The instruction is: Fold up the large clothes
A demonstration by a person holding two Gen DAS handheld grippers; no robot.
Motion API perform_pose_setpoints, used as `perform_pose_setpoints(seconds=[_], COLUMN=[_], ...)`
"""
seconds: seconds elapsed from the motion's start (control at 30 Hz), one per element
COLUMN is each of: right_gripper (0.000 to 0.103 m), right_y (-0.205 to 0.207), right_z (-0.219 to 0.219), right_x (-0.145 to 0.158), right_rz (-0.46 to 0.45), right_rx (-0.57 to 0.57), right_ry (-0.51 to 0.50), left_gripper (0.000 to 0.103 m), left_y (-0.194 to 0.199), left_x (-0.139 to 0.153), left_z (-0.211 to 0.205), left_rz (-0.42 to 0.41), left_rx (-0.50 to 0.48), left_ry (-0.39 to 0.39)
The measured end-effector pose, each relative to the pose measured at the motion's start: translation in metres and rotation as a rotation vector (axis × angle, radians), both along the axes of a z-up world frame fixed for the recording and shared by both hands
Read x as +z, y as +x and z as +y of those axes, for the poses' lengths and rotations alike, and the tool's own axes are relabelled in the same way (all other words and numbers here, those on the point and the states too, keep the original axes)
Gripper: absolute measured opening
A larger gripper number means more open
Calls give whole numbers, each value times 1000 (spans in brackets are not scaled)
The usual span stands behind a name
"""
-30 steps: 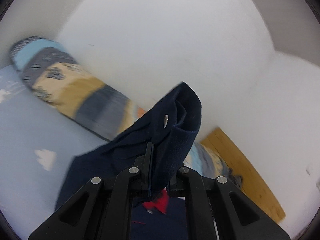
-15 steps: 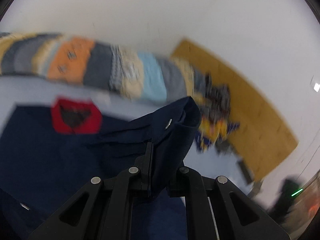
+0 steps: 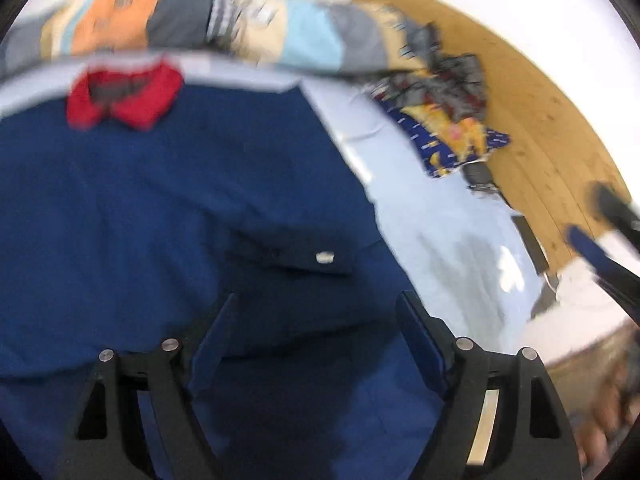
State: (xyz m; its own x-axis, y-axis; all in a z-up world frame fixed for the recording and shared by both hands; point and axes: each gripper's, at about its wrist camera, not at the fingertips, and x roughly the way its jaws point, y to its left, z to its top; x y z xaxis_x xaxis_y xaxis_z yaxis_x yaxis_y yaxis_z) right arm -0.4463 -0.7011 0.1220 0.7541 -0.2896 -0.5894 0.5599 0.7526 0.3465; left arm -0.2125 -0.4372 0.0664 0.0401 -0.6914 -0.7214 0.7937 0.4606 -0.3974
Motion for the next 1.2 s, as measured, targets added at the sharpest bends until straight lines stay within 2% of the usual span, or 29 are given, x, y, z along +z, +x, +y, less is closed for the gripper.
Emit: perform_pose_setpoints(seconds=[0.07,0.1,0.17,0.3,0.33,0.47,0.5,0.53,0.57,0.6,0.63,0.67,0.73,0.8,0.87,0.97,1.0,1.03,1.13,1.2], right_gripper=[89,89,88,59,54,52,52,52,52,52,53,53,53,54,58,58,58,59,59,60], right_y=[11,17,36,76,87,124,130,138,143,147,147,147,146,142,143,146,147,148,147,145], right_z=[2,3,9,27,33,47,49,50,50,48,45,44,45,46,47,46,43,40,38,37], right_x=[-6,-9,-20,-44,-51,-81,-88,-101,-113,-131,-141,-144,-136,-121,-114,-126,-132,-141,-136,-121], right_rz=[14,23,55,137,160,264,289,340,385,445,461,458,467,393,371,407,433,463,440,370], right_rx=[17,27,67,164,186,233,238,244,253,257,254,253,247,255,253,254,248,248,237,234], right_ry=[14,17,33,51,61,52,49,52,70,117,154,166,147,150,107,110,122,153,163,153], left_gripper=[82,85,85,85,85,85,86,87,88,88,88,88,88,88,88,88,88,89,89,89], left_y=[5,14,33,86,98,142,153,161,165,168,168,168,166,166,168,179,187,190,193,190], left_x=[19,27,29,1,-7,-43,-56,-65,-66,-65,-62,-57,-40,-23,-17,-35,-51,-61,-56,-45], left_z=[22,36,57,104,117,154,159,166,171,173,172,170,168,166,167,167,170,172,178,175], left_rz=[-86,-147,-216,-278,-284,-243,-193,-130,-102,-88,-90,-105,-147,-160,-188,-154,-120,-87,-61,-109], left_rx=[15,47,129,319,357,479,498,507,512,509,501,499,512,507,528,545,570,575,594,603], left_ry=[-11,8,76,267,286,354,380,367,344,348,366,370,328,266,253,322,392,430,393,381])
